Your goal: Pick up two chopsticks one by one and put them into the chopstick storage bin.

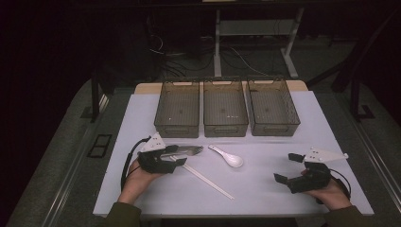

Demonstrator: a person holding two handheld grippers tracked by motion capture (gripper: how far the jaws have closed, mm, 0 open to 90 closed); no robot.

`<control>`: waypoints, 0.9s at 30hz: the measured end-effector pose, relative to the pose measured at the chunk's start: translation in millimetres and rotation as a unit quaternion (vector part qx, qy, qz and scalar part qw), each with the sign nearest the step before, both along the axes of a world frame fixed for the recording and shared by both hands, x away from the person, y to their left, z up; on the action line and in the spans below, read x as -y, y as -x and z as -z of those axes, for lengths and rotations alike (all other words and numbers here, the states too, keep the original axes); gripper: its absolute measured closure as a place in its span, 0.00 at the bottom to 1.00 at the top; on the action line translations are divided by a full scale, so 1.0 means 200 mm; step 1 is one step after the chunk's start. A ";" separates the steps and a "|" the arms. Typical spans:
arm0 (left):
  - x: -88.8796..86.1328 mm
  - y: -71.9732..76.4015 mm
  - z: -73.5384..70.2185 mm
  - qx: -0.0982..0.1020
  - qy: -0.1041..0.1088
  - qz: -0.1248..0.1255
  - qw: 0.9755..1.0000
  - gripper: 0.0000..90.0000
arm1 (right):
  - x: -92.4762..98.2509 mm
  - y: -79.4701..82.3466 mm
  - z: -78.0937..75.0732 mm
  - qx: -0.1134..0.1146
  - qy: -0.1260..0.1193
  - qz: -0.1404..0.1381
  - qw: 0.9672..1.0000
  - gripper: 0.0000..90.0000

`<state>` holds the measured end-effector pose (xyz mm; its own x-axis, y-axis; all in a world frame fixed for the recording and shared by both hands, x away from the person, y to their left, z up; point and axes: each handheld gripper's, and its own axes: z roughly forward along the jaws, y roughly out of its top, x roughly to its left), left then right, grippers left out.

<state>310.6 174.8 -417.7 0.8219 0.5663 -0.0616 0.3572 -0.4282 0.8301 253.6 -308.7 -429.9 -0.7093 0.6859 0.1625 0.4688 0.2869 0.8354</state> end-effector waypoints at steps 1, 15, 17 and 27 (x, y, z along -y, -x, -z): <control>0.00 0.00 0.00 0.000 0.000 0.000 1.000 0.50 | 0.00 0.00 0.00 0.000 0.000 0.000 1.000 0.01; -0.08 -0.14 0.06 -0.027 -0.048 -0.024 0.998 0.93 | 0.01 0.00 0.00 -0.003 -0.008 0.005 1.000 0.01; -0.07 -0.14 0.06 -0.030 -0.056 -0.023 0.998 0.97 | 0.01 0.00 0.00 -0.002 -0.008 0.004 1.000 0.01; -0.07 -0.15 0.09 -0.045 -0.082 -0.031 0.995 0.98 | 0.01 0.01 0.00 -0.002 -0.008 0.004 1.000 0.01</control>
